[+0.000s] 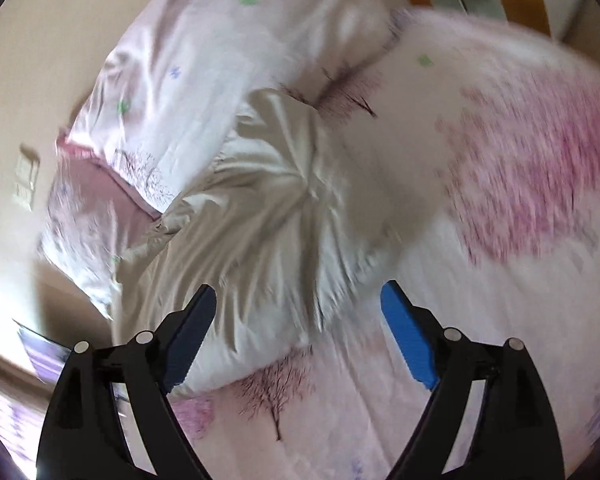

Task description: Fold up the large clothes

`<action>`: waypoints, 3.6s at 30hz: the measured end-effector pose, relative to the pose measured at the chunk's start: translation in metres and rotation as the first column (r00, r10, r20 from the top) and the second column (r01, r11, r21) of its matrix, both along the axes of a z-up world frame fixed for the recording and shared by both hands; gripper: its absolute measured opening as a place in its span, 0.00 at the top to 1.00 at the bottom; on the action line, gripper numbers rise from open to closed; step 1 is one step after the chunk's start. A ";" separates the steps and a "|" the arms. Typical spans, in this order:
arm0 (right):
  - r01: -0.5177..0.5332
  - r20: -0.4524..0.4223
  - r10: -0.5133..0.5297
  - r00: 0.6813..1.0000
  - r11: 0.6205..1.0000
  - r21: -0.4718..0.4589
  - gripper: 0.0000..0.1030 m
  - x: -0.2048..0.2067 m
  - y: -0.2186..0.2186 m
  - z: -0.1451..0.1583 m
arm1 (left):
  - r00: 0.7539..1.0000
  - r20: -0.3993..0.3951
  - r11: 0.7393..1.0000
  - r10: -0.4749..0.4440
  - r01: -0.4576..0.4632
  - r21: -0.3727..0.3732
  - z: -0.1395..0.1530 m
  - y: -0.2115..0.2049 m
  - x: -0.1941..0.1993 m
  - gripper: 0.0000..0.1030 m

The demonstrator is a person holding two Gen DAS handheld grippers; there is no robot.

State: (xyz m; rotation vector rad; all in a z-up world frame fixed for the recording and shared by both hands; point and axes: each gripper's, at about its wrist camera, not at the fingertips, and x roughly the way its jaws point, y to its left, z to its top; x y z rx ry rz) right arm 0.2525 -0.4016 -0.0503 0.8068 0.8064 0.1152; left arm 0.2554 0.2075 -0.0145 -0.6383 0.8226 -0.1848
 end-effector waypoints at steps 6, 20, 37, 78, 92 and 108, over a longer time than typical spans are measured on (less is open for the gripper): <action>0.053 -0.057 -0.042 0.997 0.977 0.208 0.17 0.007 -0.013 -0.030 | 0.998 -0.046 0.983 0.050 -0.058 -0.174 -0.026 0.002 -0.018 0.19; 0.108 -0.042 -0.100 0.994 0.956 0.272 0.26 0.031 -0.002 -0.045 | 0.989 -0.118 0.951 0.089 -0.120 -0.286 -0.057 -0.027 0.018 0.20; 0.034 0.160 -0.064 0.985 0.983 0.181 0.79 0.017 0.016 -0.009 | 0.992 -0.011 0.929 0.127 -0.123 -0.350 -0.034 -0.003 0.021 0.78; -0.335 0.091 0.480 0.873 0.724 -0.603 0.67 -0.061 0.234 0.069 | 0.968 0.045 0.950 0.247 -0.233 -0.207 -0.051 0.038 -0.126 0.33; -0.501 -0.134 0.530 0.837 0.646 -0.576 0.74 -0.009 0.295 0.025 | 0.971 0.044 0.954 0.236 -0.223 -0.198 -0.054 0.028 -0.117 0.39; -0.562 -0.237 0.533 0.812 0.607 -0.562 0.74 0.013 0.302 0.002 | 0.949 0.289 0.990 0.128 -0.105 -0.094 0.012 -0.006 -0.113 0.70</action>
